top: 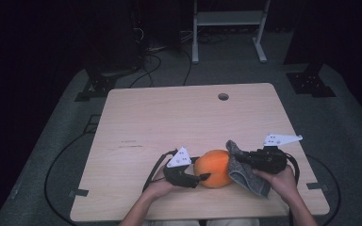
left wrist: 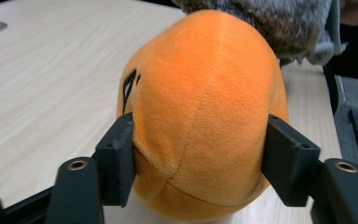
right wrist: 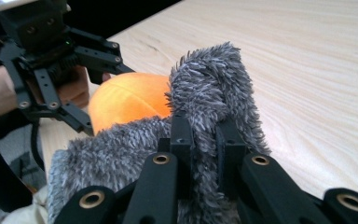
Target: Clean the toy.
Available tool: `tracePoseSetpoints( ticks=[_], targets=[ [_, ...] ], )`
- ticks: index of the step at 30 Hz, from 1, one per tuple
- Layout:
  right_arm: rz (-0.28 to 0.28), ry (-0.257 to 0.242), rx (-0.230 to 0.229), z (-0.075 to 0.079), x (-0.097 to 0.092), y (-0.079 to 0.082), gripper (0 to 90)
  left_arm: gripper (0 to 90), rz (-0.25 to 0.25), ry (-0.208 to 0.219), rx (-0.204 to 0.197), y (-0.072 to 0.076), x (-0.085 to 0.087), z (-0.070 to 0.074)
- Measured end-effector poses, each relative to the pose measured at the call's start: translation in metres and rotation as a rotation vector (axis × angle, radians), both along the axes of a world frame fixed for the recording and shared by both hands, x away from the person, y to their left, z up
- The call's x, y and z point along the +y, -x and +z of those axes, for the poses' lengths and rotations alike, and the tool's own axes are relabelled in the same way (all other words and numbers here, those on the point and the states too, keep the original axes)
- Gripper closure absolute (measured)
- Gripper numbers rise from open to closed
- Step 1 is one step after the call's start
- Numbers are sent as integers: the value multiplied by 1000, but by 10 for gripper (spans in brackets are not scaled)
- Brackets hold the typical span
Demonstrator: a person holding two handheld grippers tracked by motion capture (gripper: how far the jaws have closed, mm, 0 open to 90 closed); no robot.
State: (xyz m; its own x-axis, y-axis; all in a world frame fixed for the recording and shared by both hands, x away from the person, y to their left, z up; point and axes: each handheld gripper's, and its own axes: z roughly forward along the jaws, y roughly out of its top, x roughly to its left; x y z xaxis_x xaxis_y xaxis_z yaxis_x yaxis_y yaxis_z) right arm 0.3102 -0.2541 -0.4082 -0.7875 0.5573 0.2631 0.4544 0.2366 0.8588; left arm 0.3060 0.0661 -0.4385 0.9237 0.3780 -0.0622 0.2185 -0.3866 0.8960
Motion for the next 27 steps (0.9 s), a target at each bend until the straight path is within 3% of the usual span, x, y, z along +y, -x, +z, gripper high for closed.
tracePoseSetpoints(
  ticks=[5,10,13,17,19,21,23,27],
  targets=[
    [38,-63,-35,15,3,5,800,375,26,-8,-27,2,4,13],
    [118,-90,-57,23,27,15,800,375,33,-28,-50,7,3,20],
    [135,-77,-58,21,41,17,799,375,28,-27,-50,8,3,22],
    [106,-34,-43,8,42,11,800,364,22,-35,-41,6,3,17],
    [102,-43,-25,2,40,9,801,301,9,-42,-45,6,3,16],
    [101,-26,-26,-1,39,9,801,207,-20,-17,-25,3,6,16],
    [99,-28,-21,-1,37,9,801,178,-24,-14,-28,1,10,14],
    [95,-32,-22,-2,34,8,800,112,-32,-51,3,-4,10,3]
  ],
)
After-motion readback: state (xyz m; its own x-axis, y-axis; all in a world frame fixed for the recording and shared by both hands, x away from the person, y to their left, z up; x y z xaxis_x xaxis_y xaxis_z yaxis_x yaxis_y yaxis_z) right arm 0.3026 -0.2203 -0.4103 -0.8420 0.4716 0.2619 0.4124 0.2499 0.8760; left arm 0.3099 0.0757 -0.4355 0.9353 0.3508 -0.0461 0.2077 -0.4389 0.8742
